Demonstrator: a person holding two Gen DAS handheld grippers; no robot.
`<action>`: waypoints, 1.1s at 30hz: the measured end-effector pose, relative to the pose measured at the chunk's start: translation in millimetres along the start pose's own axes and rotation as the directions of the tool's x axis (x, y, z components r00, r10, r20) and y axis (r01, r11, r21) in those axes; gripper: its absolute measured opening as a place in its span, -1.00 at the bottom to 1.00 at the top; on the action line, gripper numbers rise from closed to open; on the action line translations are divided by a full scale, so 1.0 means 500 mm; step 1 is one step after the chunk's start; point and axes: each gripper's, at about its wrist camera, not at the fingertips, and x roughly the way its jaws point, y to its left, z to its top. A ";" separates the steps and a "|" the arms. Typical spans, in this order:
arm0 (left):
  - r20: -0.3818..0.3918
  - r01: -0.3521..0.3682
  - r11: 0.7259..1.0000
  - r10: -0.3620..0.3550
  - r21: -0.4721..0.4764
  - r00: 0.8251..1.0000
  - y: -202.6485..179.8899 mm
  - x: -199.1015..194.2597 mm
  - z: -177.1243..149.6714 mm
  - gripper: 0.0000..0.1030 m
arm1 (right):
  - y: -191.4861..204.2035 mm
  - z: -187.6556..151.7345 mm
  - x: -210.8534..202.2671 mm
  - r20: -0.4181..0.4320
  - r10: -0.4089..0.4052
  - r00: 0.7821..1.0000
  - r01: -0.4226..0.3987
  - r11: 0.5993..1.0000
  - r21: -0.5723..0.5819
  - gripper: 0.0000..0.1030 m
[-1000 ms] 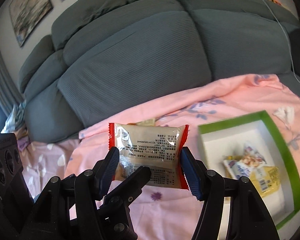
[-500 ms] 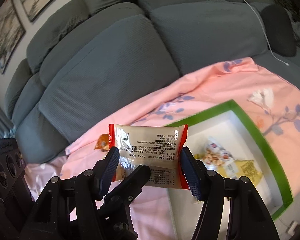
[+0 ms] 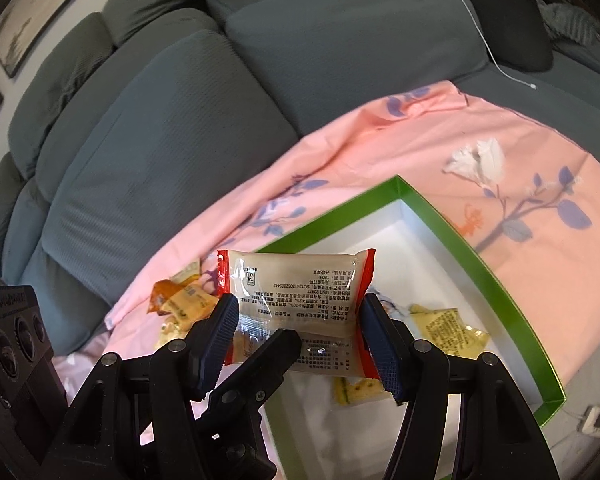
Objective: Organize snacks
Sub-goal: 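Lift the pastry pack and carry it over the green box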
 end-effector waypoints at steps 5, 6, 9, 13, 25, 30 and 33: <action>-0.038 0.030 0.999 -0.030 -0.016 0.999 -0.004 0.024 0.000 -0.22 | -0.024 0.000 0.009 -0.016 -0.022 1.000 0.023 0.999 0.028 0.28; -0.044 0.033 0.999 -0.034 -0.016 0.998 -0.007 0.029 0.000 -0.22 | -0.029 0.000 0.011 -0.021 -0.029 0.999 0.030 0.999 0.035 0.28; -0.064 0.039 0.999 -0.039 -0.013 0.997 -0.012 0.044 -0.001 -0.22 | -0.043 0.001 0.020 -0.035 -0.043 0.998 0.045 0.998 0.049 0.28; -0.084 0.046 0.999 -0.047 -0.014 0.995 -0.018 0.059 -0.002 -0.22 | -0.056 0.003 0.028 -0.050 -0.059 0.997 0.062 0.996 0.066 0.28; -0.141 0.067 0.996 -0.075 -0.062 0.987 -0.001 0.091 -0.011 -0.22 | -0.068 0.002 0.052 -0.095 -0.085 0.992 0.093 0.992 0.083 0.28; -0.160 0.063 0.996 -0.073 -0.066 0.984 0.005 0.101 -0.013 -0.22 | -0.073 0.002 0.063 -0.117 -0.101 0.988 0.112 0.990 0.089 0.28; -0.165 0.070 0.995 -0.081 -0.073 0.983 0.005 0.105 -0.015 -0.22 | -0.075 0.002 0.065 -0.121 -0.114 0.986 0.125 0.988 0.092 0.28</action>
